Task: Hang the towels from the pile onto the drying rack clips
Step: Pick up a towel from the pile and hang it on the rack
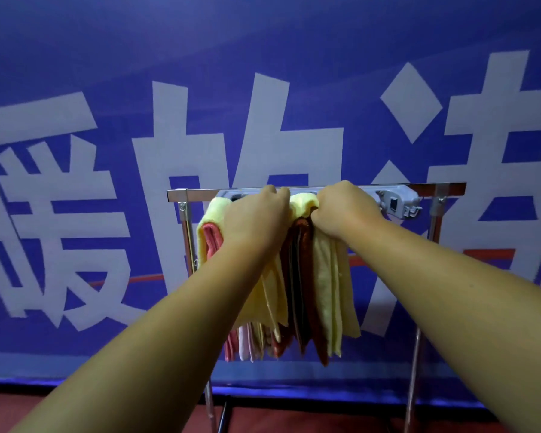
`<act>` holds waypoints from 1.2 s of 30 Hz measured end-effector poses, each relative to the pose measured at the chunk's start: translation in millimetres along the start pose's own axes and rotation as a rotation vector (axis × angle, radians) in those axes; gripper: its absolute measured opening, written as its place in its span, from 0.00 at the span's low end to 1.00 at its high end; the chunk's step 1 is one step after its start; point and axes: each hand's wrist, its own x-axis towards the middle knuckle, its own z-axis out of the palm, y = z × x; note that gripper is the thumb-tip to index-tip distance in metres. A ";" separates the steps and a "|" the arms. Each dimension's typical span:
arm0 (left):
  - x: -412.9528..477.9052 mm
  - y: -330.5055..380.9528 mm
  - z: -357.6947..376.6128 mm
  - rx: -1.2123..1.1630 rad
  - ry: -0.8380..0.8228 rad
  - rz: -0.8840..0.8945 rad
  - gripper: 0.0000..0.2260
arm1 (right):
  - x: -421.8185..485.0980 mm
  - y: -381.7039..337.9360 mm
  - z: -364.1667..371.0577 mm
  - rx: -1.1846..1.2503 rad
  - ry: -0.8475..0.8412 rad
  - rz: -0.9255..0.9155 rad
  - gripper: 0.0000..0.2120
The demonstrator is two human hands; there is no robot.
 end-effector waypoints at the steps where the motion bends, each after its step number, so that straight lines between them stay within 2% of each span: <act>1: -2.9 3.1 4.0 0.015 -0.006 0.013 0.10 | -0.9 0.5 2.7 -0.018 0.006 -0.007 0.09; 3: -10.7 8.3 13.1 0.005 -0.015 0.003 0.13 | -2.6 1.2 8.8 -0.064 0.020 -0.028 0.09; 7: -26.0 13.5 27.9 -0.077 0.016 -0.075 0.09 | -7.2 6.4 21.6 -0.063 0.006 -0.039 0.08; 12: -45.4 11.7 52.0 -0.445 -0.113 -0.212 0.08 | -15.5 9.9 36.2 -0.020 -0.029 0.000 0.07; 19: -73.3 5.7 99.5 -0.588 -0.300 -0.287 0.05 | -41.3 14.9 74.1 0.146 -0.104 0.101 0.04; 23: -82.5 11.5 119.6 -0.674 -0.361 -0.418 0.02 | -63.1 17.3 112.8 0.234 -0.168 0.161 0.12; 27: -95.0 17.3 138.5 -0.765 -0.439 -0.535 0.05 | -84.2 15.2 142.1 0.229 -0.218 0.205 0.21; 33: -113.6 22.5 166.5 -0.795 -0.569 -0.587 0.05 | -105.8 3.4 161.6 0.349 -0.273 0.266 0.21; 36: -120.2 22.5 175.0 -0.904 -0.673 -0.612 0.07 | -111.4 3.1 170.0 0.337 -0.346 0.261 0.19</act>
